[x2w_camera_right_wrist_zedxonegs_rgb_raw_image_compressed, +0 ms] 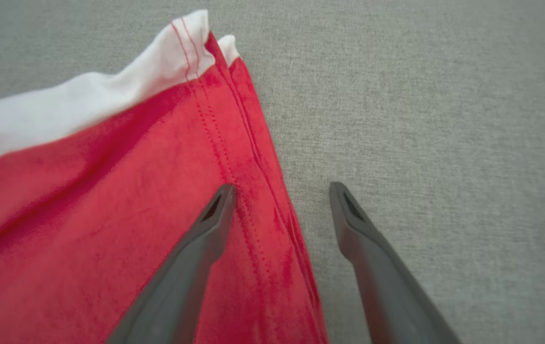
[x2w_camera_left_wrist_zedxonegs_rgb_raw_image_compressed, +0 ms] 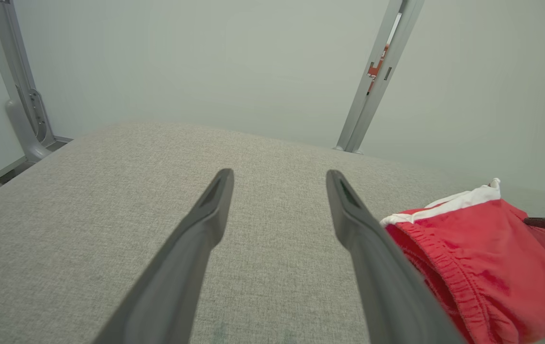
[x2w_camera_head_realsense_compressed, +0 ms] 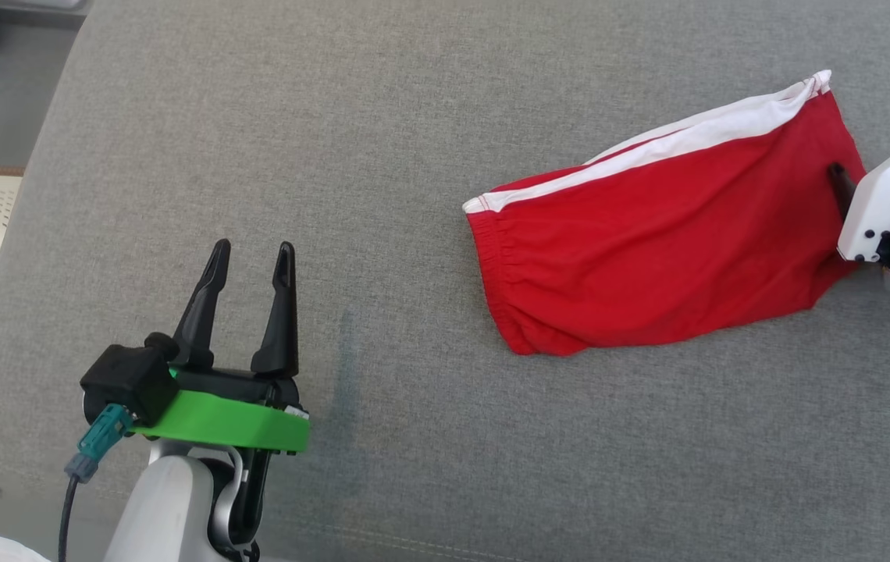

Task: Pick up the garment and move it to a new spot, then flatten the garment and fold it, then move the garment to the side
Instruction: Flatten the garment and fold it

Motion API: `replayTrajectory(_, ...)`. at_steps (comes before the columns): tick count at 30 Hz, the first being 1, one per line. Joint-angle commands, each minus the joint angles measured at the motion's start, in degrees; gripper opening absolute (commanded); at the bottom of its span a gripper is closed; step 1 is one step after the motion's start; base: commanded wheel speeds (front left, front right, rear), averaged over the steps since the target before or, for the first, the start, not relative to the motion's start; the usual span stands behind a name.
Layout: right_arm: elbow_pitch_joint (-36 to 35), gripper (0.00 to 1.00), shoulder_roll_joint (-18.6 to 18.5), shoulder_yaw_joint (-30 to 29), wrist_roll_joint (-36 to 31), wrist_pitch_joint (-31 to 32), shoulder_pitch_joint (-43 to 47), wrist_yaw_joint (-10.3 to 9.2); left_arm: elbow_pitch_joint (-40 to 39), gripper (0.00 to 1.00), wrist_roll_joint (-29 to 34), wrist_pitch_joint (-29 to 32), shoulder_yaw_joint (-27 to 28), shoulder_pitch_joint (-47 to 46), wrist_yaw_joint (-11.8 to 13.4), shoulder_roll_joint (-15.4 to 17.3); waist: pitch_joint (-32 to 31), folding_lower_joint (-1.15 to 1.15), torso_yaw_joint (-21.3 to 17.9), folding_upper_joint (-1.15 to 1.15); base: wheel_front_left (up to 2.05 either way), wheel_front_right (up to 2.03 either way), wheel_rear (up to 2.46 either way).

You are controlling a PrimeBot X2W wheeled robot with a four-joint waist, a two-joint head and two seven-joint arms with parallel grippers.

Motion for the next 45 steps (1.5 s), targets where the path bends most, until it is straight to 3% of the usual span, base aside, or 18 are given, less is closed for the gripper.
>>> replayTrajectory(1, 0.39, 1.00, 0.30, -0.39, 0.46, 0.37, -0.82, -0.03, 0.03, 1.00, 0.58, 0.02, 0.04, -0.57, -0.16, -0.03, 1.14, 0.00, 0.95, 0.00, 0.00, 0.00, 0.00)
replayTrajectory(7, 3.31, 1.00, 0.77, 0.95, -0.25, 4.45, -0.63, -0.01, 0.28, 1.00, 0.92, 0.02, 0.82, -1.30, -0.16, -0.05, 2.04, 0.00, 1.99, 0.00, 0.00, 0.00, 0.00)
replayTrajectory(8, 3.20, 0.76, 0.72, 0.87, -0.06, 4.26, -0.56, -0.01, 0.32, 1.00, 0.82, 0.02, 0.95, -1.34, -0.16, -0.09, 2.05, 0.00, 2.08, 0.00, 0.00, 0.00, 0.00)
replayTrajectory(9, 2.94, 0.11, 0.66, 0.64, 0.05, 3.56, -0.48, -0.01, 0.32, 1.00, 0.58, 0.02, 0.99, -1.45, -0.16, -0.14, 2.03, 0.00, 2.18, 0.00, 0.00, 0.00, 0.00)
replayTrajectory(10, 2.79, 0.00, 0.56, 0.60, 0.06, 3.30, -0.24, -0.01, 0.38, 1.00, 0.45, 0.02, 0.98, -1.53, -0.16, -0.12, 1.92, 0.00, 2.22, 0.00, 0.00, 0.00, 0.00)
replayTrajectory(18, -0.70, 0.00, -1.62, -3.74, -1.50, -5.02, 1.90, -0.08, 1.39, 1.00, 0.65, 0.02, 1.13, 0.49, -0.16, 0.57, -1.71, 0.00, -0.19, 0.00, 0.00, 0.00, 0.00)
replayTrajectory(26, -4.95, 0.00, -3.05, -10.16, -6.67, -7.48, 6.30, -0.08, 2.09, 1.00, 0.11, 0.02, -0.41, 2.53, -0.16, 1.10, -5.95, 0.00, -2.71, 0.00, 0.00, 0.00, 0.00)
replayTrajectory(33, -12.40, 0.00, -2.86, -14.87, -11.84, -4.71, 10.36, -0.08, 2.84, 1.00, 0.07, 0.02, -1.83, 2.45, -0.16, 1.78, -7.59, 0.00, -2.89, 0.00, 0.00, 0.00, 0.00)
replayTrajectory(36, -17.33, 0.00, -0.88, -15.27, -13.71, -2.42, 11.99, -0.07, 2.98, 1.00, -0.20, 0.02, -2.15, 2.54, -0.16, 1.91, -8.15, 0.00, -2.80, 0.00, 0.00, 0.00, 0.00)
replayTrajectory(45, -30.40, 0.00, 6.24, -8.86, -13.52, 6.92, 15.45, -0.06, 3.42, 1.00, -1.00, 0.02, -2.88, 3.23, -0.16, 2.04, -9.25, 0.00, -1.94, 0.00, 0.00, 0.00, 0.00)
